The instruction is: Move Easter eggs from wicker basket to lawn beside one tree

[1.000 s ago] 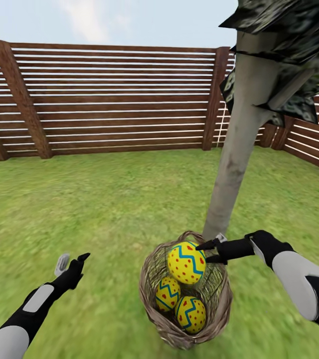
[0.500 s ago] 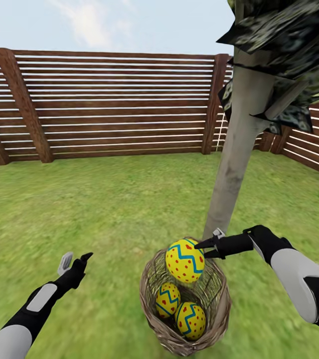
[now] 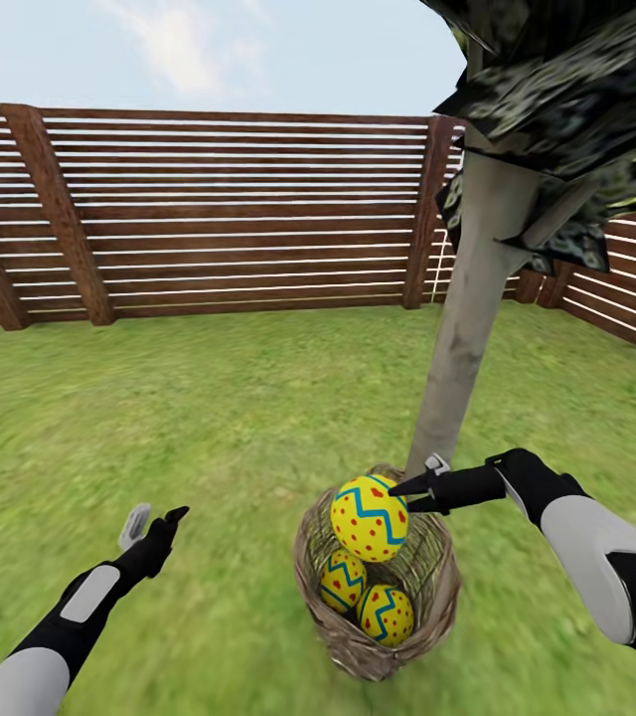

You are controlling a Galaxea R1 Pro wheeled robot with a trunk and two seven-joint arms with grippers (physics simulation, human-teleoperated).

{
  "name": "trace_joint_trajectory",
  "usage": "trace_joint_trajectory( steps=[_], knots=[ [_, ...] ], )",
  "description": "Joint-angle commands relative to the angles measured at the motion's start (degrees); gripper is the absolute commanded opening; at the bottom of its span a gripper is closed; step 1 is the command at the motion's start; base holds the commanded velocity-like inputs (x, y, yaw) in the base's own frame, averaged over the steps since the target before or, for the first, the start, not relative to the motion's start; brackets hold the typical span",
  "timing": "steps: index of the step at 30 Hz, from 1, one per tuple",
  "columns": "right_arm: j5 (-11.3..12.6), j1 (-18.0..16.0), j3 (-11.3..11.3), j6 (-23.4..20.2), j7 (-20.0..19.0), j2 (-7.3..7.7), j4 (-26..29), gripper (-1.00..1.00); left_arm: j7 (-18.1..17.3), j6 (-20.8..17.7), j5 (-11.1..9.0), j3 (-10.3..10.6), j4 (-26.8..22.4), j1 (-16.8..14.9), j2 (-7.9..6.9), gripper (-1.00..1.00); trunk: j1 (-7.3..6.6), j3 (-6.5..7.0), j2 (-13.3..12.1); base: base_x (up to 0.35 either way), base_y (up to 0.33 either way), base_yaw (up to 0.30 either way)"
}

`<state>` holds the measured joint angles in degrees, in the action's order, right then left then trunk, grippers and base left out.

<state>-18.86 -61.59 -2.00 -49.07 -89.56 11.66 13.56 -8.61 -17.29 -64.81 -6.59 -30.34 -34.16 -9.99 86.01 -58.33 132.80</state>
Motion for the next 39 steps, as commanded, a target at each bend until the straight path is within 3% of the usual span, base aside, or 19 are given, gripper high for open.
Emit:
trace_joint_trajectory(
  steps=[1, 5, 21, 22, 26, 29, 31, 33, 35, 39],
  knots=[
    [-0.57, -0.02, -0.20, -0.59, -0.44, 0.03, 0.06, -1.00, -0.11, -0.25, -0.21, -0.27, 0.07, -0.03, 0.28, 1.00, -0.27, 0.13, -0.39, -0.283, 0.134, 0.000],
    [-0.56, -0.02, -0.20, -0.59, -0.44, 0.11, 0.06, -1.00, -0.09, 0.39, 2.12, -0.27, 0.10, -0.03, 0.57, 1.00, -1.14, 0.85, -2.00, -0.140, 0.068, 0.000],
    [-0.56, -0.02, -0.29, -0.65, -0.44, -0.06, -0.03, -1.00, -0.09, 0.48, 2.41, -0.27, 0.10, -0.11, 0.63, 1.00, -4.66, 3.73, -8.42, -0.001, -0.002, 0.000],
    [-0.56, -0.02, -0.29, -0.66, -0.44, -0.06, -0.03, -1.00, -0.09, 0.73, 2.48, -0.22, 0.10, -0.11, 0.95, 1.00, -4.88, 3.90, -8.82, 0.080, -0.069, 0.000],
    [-0.56, -0.02, -0.28, -0.67, -0.44, -0.14, -0.10, -1.00, -0.09, 3.05, 6.15, -0.17, 0.03, -0.11, 2.44, 1.00, -5.76, 4.62, -10.42, 0.027, -0.214, 0.000],
    [-0.56, -0.02, -0.27, -0.67, -0.44, -0.15, -0.12, -1.00, -0.09, 3.33, 6.76, -0.17, -0.01, -0.11, 3.05, 1.00, -6.42, 5.16, -11.62, -0.105, -0.287, 0.000],
    [-0.56, -0.02, -0.23, -0.67, -0.44, -0.15, -0.19, -1.00, -0.06, 4.47, 6.90, -0.10, -0.04, -0.11, 4.36, 1.00, -6.85, 5.52, -12.43, -0.121, -0.291, 0.000],
    [-0.56, -0.02, -0.28, -0.67, -0.44, -0.09, -0.20, -1.00, -0.02, 4.81, 8.32, -0.09, -0.07, -0.11, 5.30, 1.00, -7.29, 5.88, -13.23, -0.122, -0.291, 0.000],
    [-0.56, -0.02, -0.29, -0.67, -0.44, 0.00, -0.20, -1.00, -0.02, 4.89, 10.02, -0.09, -0.14, -0.11, 5.55, 1.00, -7.73, 6.24, -14.03, -0.122, -0.291, 0.000],
    [-0.56, -0.02, -0.28, -0.67, -0.44, 0.03, -0.21, -1.00, -0.09, 4.90, 10.39, -0.09, -0.72, -0.11, 5.60, 1.00, -8.61, 6.96, -15.63, -0.121, -0.291, 0.000]
  ],
)
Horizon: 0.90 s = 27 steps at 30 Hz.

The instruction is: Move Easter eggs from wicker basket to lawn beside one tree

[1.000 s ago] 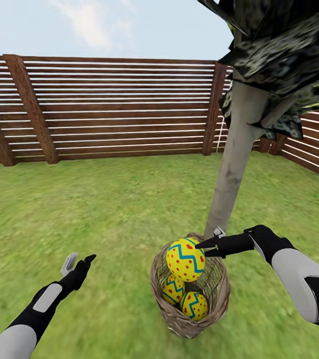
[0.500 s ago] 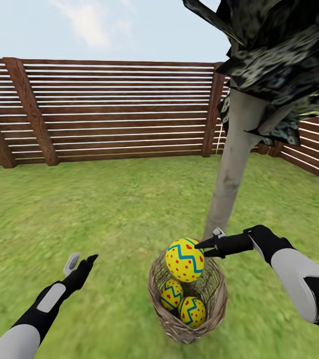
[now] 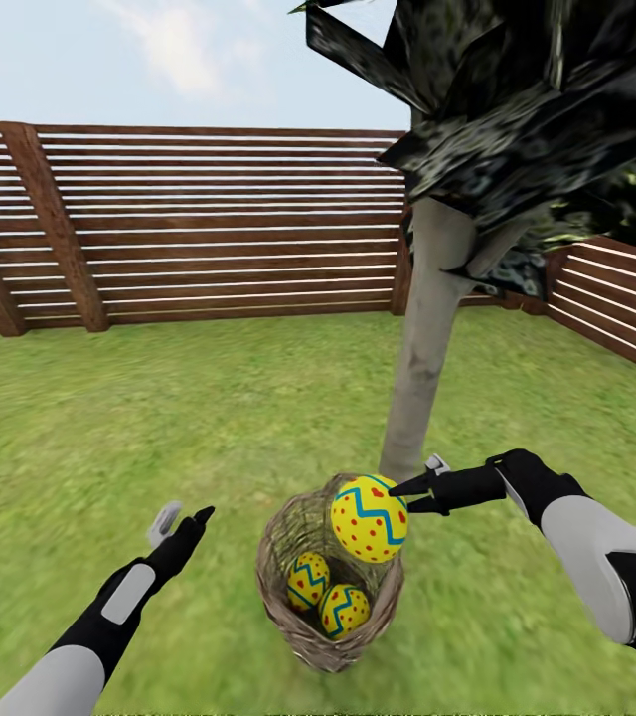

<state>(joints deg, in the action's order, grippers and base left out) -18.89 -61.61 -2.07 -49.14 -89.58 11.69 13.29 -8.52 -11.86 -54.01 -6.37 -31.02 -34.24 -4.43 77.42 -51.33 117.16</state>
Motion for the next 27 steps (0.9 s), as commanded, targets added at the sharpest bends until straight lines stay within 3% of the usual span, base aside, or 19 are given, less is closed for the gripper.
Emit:
trace_joint_trajectory(
  steps=[1, 11, 14, 17, 18, 20, 27],
  knots=[
    [-0.53, 0.00, -0.21, -0.61, -0.42, 0.00, 0.07, -1.00, -0.18, -0.53, -0.40, -0.31, -0.07, -0.03, 0.04, 1.00, -0.24, 0.14, -0.39, -0.112, -0.291, 0.000],
    [-0.53, 0.00, -0.21, -0.53, -0.41, 0.20, 0.25, -1.00, -0.18, -0.53, -0.39, -0.31, -0.56, -0.03, 0.04, 1.00, -2.44, 1.93, -4.40, -0.095, -0.291, 0.000],
    [-0.47, 0.00, -0.39, -0.36, 0.01, 1.23, 0.44, -1.00, -0.18, -0.61, -0.39, -0.31, -0.85, -0.03, 0.04, 1.00, -3.10, 2.47, -5.61, -0.087, -0.291, 0.000],
    [-0.39, 0.00, -0.79, 1.65, 4.41, 3.20, 1.31, -1.00, -0.18, -0.73, -0.39, -0.31, -1.28, -0.03, 0.04, 1.00, -3.76, 3.01, -6.81, -0.057, -0.136, 0.000],
    [-0.37, 0.00, -1.43, 2.37, 7.73, 3.51, 1.72, -1.00, -0.22, -0.89, -0.39, -0.31, -1.86, -0.03, 0.04, 1.00, -3.76, 3.01, -6.81, -0.007, -0.015, 0.000],
    [-0.38, 0.00, -3.29, 3.60, 10.81, 3.57, 1.87, -1.00, -0.33, -1.25, -0.33, -0.25, -3.28, -0.03, -0.02, 1.00, -3.76, 3.01, -6.81, -0.002, -0.005, 0.000],
    [-0.43, 0.00, -4.49, 5.18, 11.97, 3.69, 1.92, -1.00, -1.18, -1.30, -0.39, 0.20, -3.97, -0.03, 0.01, 1.00, -3.76, 3.01, -6.81, 0.000, -0.038, 0.000]
  ],
)
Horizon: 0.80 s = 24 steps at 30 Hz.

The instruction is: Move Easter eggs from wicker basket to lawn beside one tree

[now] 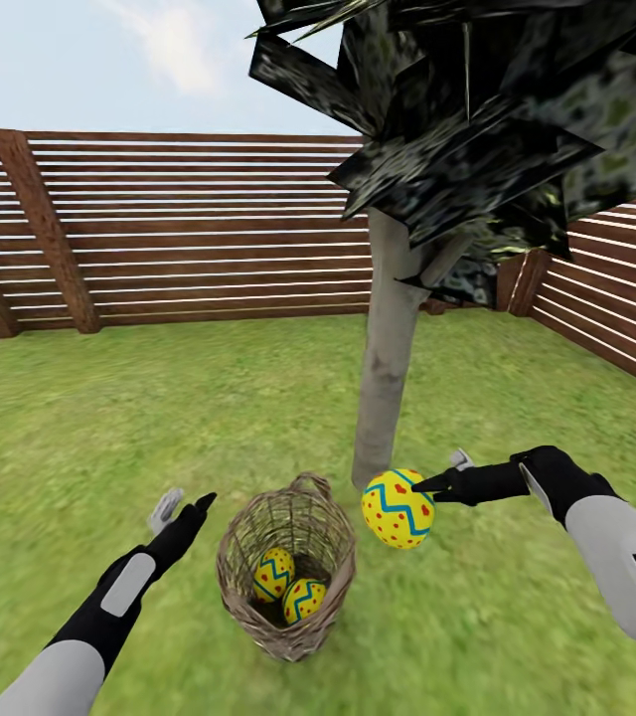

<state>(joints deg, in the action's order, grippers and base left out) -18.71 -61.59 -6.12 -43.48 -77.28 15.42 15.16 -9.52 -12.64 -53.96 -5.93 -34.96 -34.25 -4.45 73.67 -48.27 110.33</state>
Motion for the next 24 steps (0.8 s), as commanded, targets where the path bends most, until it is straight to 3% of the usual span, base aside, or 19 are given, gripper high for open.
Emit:
trace_joint_trajectory(
  steps=[1, 3, 4, 6, 9, 15, 20, 24],
  knots=[
    [-0.58, -0.02, -0.45, -0.47, -0.30, -0.04, 0.05, -1.00, -0.19, -0.54, -0.45, 0.55, -0.02, -0.03, 0.03, 1.00, 0.00, -0.05, 0.02, 0.000, -0.267, 0.000],
    [-0.60, -0.02, -0.47, -0.52, 0.31, -0.04, 0.05, -1.00, -0.22, -0.49, -0.45, 2.60, -0.02, -0.03, -0.02, 1.00, 0.00, -0.05, 0.02, 0.000, -0.309, 0.000],
    [-0.56, -0.02, -0.47, -0.49, 2.52, -0.07, 0.05, -1.00, -0.23, -0.47, -0.45, 3.11, -0.02, -0.03, 0.03, 1.00, 0.00, -0.05, 0.02, 0.000, -0.322, 0.000],
    [-0.54, -0.02, -0.65, -0.16, 8.43, -0.31, 0.05, -1.00, -0.23, -0.46, -0.45, 3.39, -0.02, -0.03, 0.05, 1.00, 0.00, -0.05, 0.02, 0.007, -0.325, 0.000],
    [-0.46, -0.02, -0.73, 1.38, 12.56, -0.62, 0.05, -1.00, -0.23, -0.46, -0.45, 3.47, -0.02, -0.03, 0.06, 1.00, 0.00, -0.05, 0.02, 0.058, -0.327, 0.000],
    [-0.45, -0.02, -0.68, 4.28, 25.02, -0.82, -0.01, -1.00, -0.31, -0.54, -0.47, 3.89, -0.02, -0.03, 0.27, 1.00, 0.00, -0.05, 0.02, 0.083, -0.327, 0.000],
    [-0.45, -0.02, -0.65, 6.59, 28.45, -1.07, -0.18, -1.00, -0.24, -0.55, -0.45, 3.91, 0.02, -0.03, 1.08, 1.00, 0.00, -0.05, 0.02, 0.096, -0.327, 0.000],
    [-0.45, -0.02, -0.57, 6.73, 33.25, -2.47, -0.23, -1.00, -0.23, -0.55, -0.45, 4.49, 0.07, -0.03, 1.42, 1.00, 0.00, -0.05, 0.02, 0.096, -0.327, 0.000]
  ],
)
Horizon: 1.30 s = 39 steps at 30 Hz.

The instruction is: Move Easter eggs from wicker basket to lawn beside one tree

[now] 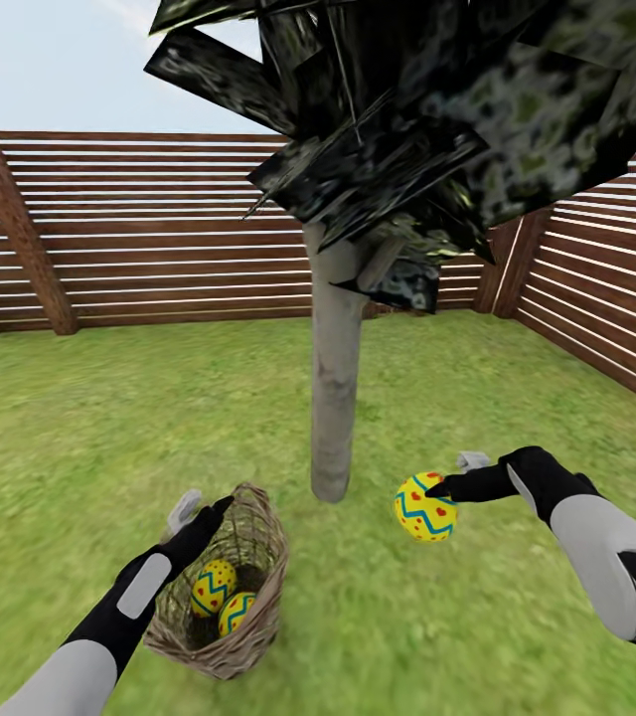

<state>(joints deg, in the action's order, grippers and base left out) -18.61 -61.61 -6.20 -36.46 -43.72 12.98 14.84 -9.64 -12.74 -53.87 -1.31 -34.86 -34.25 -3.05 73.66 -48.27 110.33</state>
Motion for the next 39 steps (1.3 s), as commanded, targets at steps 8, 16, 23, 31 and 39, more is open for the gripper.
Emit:
trace_joint_trajectory(
  steps=[8, 16, 23, 31, 39],
  knots=[
    [-0.63, 0.01, -0.48, -0.21, 6.30, -2.91, -0.18, -1.00, -0.11, -0.11, -0.62, 3.04, 0.01, -0.03, 0.37, 1.00, 0.00, -0.05, 0.02, 0.096, -0.327, 0.006],
    [-0.55, 0.05, -0.48, -0.19, 9.50, -2.98, -0.42, -1.00, -0.11, 0.25, -0.54, 3.06, 0.52, -0.03, 2.14, 1.00, 0.00, -0.05, 0.02, 0.095, -0.326, 0.241],
    [-0.62, 0.08, -0.48, -0.19, 9.53, -3.60, -0.42, -1.00, -0.11, 0.26, -0.46, 3.31, 0.65, -0.03, 3.42, 1.00, 0.00, -0.05, 0.02, 0.013, -0.110, 0.285],
    [-0.64, 0.08, -0.48, -0.19, 9.53, -3.84, -0.46, -1.00, -0.11, 0.26, -0.45, 3.33, 0.67, -0.03, 3.57, 1.00, 0.00, -0.05, 0.02, 0.000, -0.001, 0.285],
    [-0.64, 0.08, -0.48, -0.19, 9.53, -3.84, -0.51, -1.00, -0.02, 0.33, -0.45, 3.33, 0.67, -0.03, 3.57, 1.00, 0.00, -0.05, 0.02, -0.132, -0.241, 0.255]
  ],
)
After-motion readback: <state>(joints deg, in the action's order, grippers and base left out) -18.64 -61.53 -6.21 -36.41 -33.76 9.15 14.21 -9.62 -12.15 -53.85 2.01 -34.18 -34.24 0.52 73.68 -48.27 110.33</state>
